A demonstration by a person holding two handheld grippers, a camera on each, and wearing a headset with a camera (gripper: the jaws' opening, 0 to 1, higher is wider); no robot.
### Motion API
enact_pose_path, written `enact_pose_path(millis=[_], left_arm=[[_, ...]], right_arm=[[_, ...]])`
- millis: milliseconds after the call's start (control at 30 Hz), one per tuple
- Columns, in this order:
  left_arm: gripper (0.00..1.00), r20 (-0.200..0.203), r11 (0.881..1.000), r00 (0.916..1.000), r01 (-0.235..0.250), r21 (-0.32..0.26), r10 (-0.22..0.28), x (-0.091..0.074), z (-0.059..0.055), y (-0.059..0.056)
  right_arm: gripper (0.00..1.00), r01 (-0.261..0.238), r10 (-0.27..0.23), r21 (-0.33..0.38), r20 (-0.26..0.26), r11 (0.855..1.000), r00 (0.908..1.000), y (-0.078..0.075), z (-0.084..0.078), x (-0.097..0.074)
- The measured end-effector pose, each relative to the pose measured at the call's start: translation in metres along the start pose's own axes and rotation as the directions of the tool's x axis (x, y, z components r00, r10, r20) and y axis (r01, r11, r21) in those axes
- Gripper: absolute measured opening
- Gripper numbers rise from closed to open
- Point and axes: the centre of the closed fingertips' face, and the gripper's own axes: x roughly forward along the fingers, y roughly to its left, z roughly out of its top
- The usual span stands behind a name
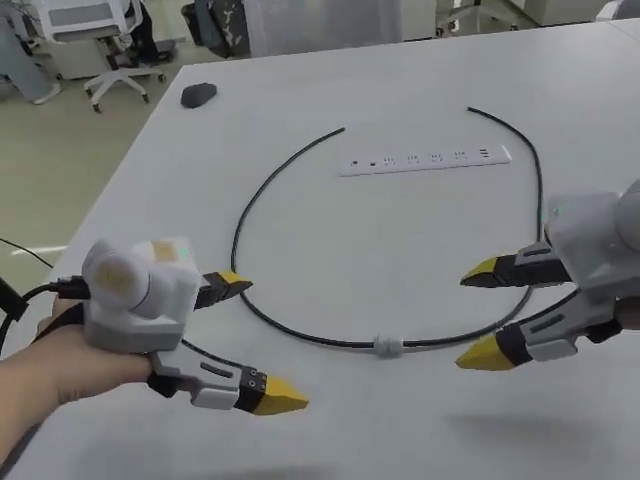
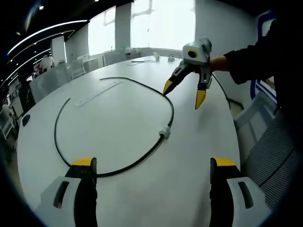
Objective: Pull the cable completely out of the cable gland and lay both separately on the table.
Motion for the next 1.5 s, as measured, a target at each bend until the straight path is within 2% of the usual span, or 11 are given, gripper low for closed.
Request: enact_pose_path(millis=[133, 300, 500, 533, 600, 867, 1000, 1100, 1200, 1433, 1500], left_arm=[[0.97, 0.026, 1.0, 0.9996, 0.01, 0.005, -0.01, 0.006, 0.004, -0.008], [0.96, 0.022, 1.0, 0.9994, 0.025, -0.013, -0.025, 0.011, -0.002, -0.009], [0.93, 0.064, 0.997, 0.9973, 0.042, -0.068, -0.037, 0.014, 0.001, -0.011], [0.91, 0.052, 0.995, 0.9974, 0.055, -0.089, -0.05, 0.015, -0.002, -0.012], [0.85, 0.036, 0.997, 0.9991, 0.023, -0.071, -0.02, 0.015, -0.006, -0.008], [0.8, 0.065, 0.993, 0.9977, 0.028, -0.119, -0.021, 0.015, -0.005, -0.013], [0.69, 0.07, 0.985, 0.9969, 0.047, -0.168, -0.036, 0.014, -0.003, -0.018], [0.71, 0.083, 0.985, 0.9958, 0.053, -0.166, -0.039, 0.015, 0.0, -0.021], [0.72, 0.118, 0.98, 0.9916, 0.074, -0.184, -0.053, 0.017, 0.008, -0.026], [0.74, 0.146, 0.98, 0.9851, 0.115, -0.162, -0.091, 0.024, 0.019, -0.038], [0.72, 0.176, 0.966, 0.9771, 0.155, -0.205, -0.119, 0.027, 0.025, -0.045]], right_arm=[[0.52, -0.025, 0.025, -0.003, 0.002, 1.0, 0.9997, 0.0, 0.002, 0.015], [0.47, -0.052, 0.052, -0.012, 0.01, 0.999, 0.9986, 0.001, 0.005, 0.031], [0.37, -0.08, 0.08, -0.034, 0.006, 0.996, 0.9968, 0.005, 0.003, 0.049], [0.34, -0.104, 0.104, -0.008, 0.001, 0.995, 0.9946, 0.009, 0.001, 0.054], [0.33, -0.098, 0.098, -0.019, 0.002, 0.995, 0.9951, 0.008, -0.001, 0.06], [0.19, -0.111, 0.111, -0.067, -0.005, 0.992, 0.9938, 0.011, -0.003, 0.074], [0.13, -0.113, 0.111, -0.118, -0.028, 0.987, 0.9934, 0.013, -0.009, 0.078], [0.1, -0.107, 0.105, -0.145, -0.025, 0.984, 0.9942, 0.013, -0.01, 0.079], [0.09, -0.094, 0.091, -0.158, -0.022, 0.983, 0.9956, 0.011, -0.011, 0.079], [0.08, -0.098, 0.098, -0.175, -0.006, 0.98, 0.9952, 0.026, -0.004, 0.065], [0.08, -0.101, 0.105, -0.189, 0.011, 0.977, 0.9944, 0.033, 0.002, 0.056]])
